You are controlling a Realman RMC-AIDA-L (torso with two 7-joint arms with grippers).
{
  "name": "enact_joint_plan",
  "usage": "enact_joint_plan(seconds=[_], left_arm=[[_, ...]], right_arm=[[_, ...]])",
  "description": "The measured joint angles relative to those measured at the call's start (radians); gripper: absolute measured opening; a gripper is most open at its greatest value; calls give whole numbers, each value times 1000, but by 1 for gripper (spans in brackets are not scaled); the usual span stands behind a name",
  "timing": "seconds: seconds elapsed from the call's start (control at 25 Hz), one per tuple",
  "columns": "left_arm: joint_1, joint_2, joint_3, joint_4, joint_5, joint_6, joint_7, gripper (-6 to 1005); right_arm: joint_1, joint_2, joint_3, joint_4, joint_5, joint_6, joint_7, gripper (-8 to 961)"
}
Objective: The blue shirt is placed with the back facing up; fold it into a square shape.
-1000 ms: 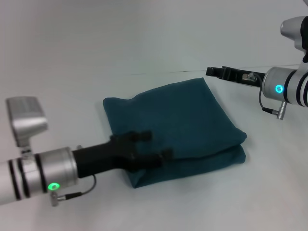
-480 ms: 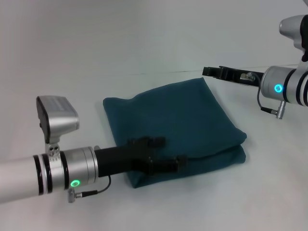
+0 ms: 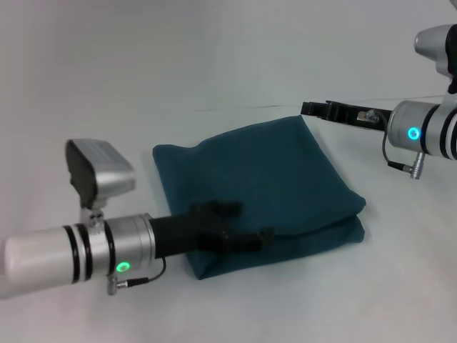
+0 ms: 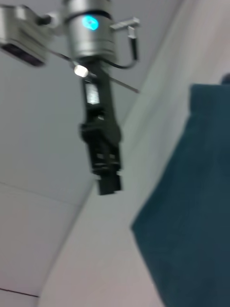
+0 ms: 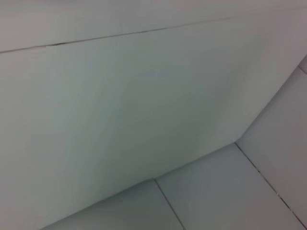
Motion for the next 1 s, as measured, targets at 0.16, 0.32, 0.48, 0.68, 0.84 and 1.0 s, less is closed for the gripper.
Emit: enact_joint_plan(seconds=[0.16,0.32,0.48,0.68,0.84,1.0], left_arm=[[-10,-1,40,-29,-2,-37,0,942],[-9,-1,51,-48,-3,-44,0,942],[-11,-1,61,-55,-3,-45,0,942],[-6,-1,60,-47,-4,1,-7,942],[32,3,20,16,-7,135,-8,941],[85,7,-57,93,-8,244,-9,941]], right_arm=[[-1,5,0,3,-3,0,-2,422],[-1,7,-1,4,-3,1,-4,422],[0,10,-5,2,-3,1,-5,423],[1,10,-6,-2,-2,1,-6,423],[0,10,-6,-3,0,1,-7,423],[-1,9,-6,-3,-1,1,-7,423]])
